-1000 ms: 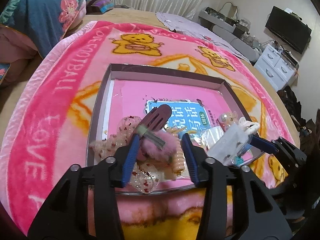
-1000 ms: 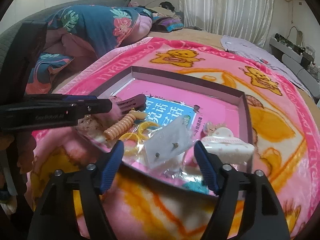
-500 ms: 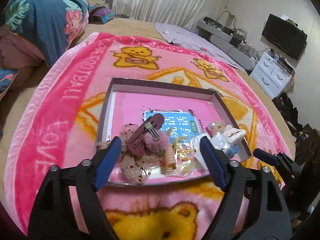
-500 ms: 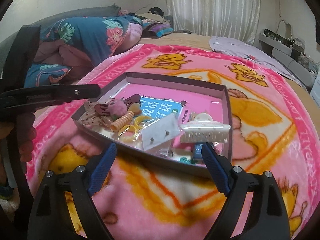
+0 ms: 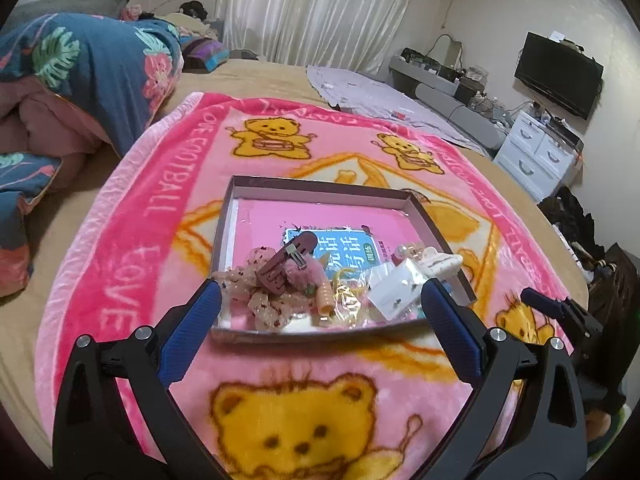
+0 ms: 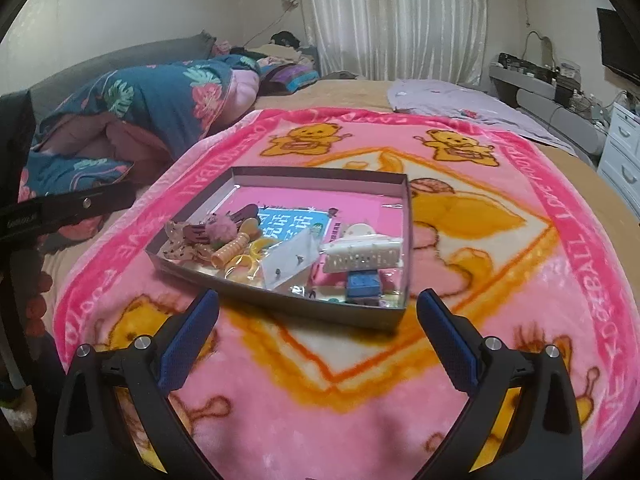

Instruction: Organize jewelry

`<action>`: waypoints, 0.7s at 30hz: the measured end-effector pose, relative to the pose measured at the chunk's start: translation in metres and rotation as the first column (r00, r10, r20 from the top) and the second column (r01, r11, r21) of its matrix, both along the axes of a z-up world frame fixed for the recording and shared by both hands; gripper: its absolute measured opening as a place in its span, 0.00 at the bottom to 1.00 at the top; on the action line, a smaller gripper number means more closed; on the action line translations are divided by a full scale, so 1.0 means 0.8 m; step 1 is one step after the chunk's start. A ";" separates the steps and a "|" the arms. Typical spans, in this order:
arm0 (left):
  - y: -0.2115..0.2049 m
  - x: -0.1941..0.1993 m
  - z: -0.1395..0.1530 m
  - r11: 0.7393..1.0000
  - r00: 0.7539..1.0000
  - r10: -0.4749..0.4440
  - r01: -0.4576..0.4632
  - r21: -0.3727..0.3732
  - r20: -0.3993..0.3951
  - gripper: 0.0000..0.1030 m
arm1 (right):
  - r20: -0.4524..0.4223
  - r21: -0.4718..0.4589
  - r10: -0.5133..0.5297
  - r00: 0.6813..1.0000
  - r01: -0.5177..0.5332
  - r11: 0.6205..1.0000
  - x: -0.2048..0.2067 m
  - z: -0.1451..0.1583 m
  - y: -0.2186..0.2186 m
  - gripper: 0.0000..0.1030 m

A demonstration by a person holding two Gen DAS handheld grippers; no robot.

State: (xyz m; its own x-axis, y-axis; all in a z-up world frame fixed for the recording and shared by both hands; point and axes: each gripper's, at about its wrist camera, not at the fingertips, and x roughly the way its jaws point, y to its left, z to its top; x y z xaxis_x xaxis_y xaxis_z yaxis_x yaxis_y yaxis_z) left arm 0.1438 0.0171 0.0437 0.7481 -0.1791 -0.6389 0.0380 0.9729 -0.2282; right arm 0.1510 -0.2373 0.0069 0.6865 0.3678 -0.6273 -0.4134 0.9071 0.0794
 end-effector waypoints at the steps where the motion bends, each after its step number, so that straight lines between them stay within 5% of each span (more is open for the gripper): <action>1: -0.001 -0.004 0.002 1.000 1.000 0.001 -0.001 0.005 0.004 0.91 | 0.004 0.004 -0.004 1.000 0.004 1.000 -0.003 0.002 -0.003 0.96; 21: -0.011 -0.084 -0.005 0.998 0.999 0.036 -0.037 0.048 0.014 0.91 | 0.054 0.044 -0.001 0.999 -0.001 0.999 -0.060 0.027 -0.024 0.96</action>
